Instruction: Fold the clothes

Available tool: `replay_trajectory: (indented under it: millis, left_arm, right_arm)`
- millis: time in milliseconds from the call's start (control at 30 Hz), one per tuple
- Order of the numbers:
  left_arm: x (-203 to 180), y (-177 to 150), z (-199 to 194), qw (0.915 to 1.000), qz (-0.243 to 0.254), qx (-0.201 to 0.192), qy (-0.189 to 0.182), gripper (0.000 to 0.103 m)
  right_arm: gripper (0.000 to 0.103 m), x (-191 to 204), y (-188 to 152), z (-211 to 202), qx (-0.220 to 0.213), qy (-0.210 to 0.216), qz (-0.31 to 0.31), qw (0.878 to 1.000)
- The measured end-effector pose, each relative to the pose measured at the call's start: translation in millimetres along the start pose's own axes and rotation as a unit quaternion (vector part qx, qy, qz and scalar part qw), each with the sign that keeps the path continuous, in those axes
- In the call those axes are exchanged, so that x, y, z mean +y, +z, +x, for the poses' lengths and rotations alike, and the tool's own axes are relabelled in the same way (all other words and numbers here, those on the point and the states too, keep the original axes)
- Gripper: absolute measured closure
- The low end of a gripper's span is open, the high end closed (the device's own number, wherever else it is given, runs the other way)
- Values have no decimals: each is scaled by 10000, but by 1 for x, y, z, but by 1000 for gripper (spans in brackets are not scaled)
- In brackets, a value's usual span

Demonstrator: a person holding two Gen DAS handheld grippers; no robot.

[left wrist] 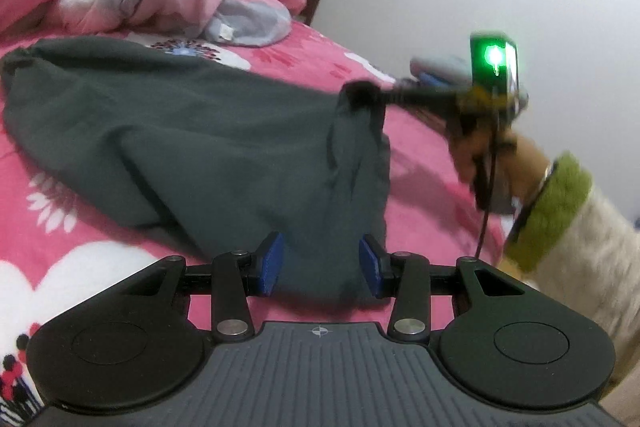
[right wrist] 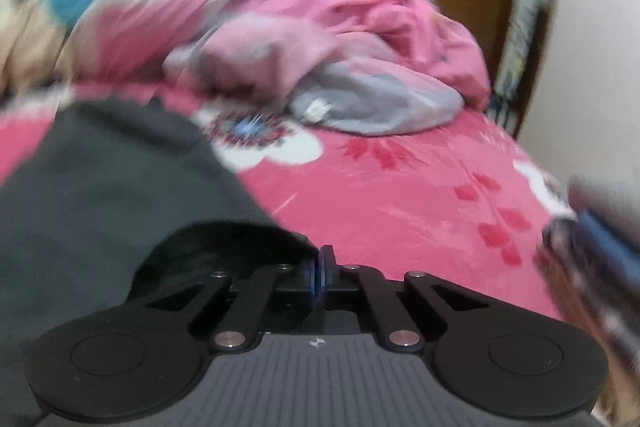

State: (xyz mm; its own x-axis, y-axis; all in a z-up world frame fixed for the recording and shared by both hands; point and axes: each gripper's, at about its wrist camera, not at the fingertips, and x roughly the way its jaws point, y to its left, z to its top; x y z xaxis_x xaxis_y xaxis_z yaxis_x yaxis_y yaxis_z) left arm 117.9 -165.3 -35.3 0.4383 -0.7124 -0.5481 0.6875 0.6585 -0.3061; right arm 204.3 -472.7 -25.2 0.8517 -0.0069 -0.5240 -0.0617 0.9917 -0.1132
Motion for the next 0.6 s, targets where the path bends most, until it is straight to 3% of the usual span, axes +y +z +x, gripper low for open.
replay_trajectory:
  millis: [233, 400, 567, 600]
  left_arm:
    - [-21, -5, 10, 9970, 777, 70, -23, 60]
    - [-31, -10, 16, 9951, 970, 178, -60, 60]
    - [-36, -12, 14, 9937, 1108, 163, -58, 60]
    - [-36, -11, 14, 9936, 1118, 142, -49, 60]
  right_arm:
    - [101, -58, 0, -2, -185, 378, 1294, 9907]
    - [99, -86, -21, 22, 125, 550, 1847, 9812]
    - [79, -115, -47, 29, 229, 720, 2592, 9629]
    - [70, -121, -51, 26, 175, 761, 2770, 9577]
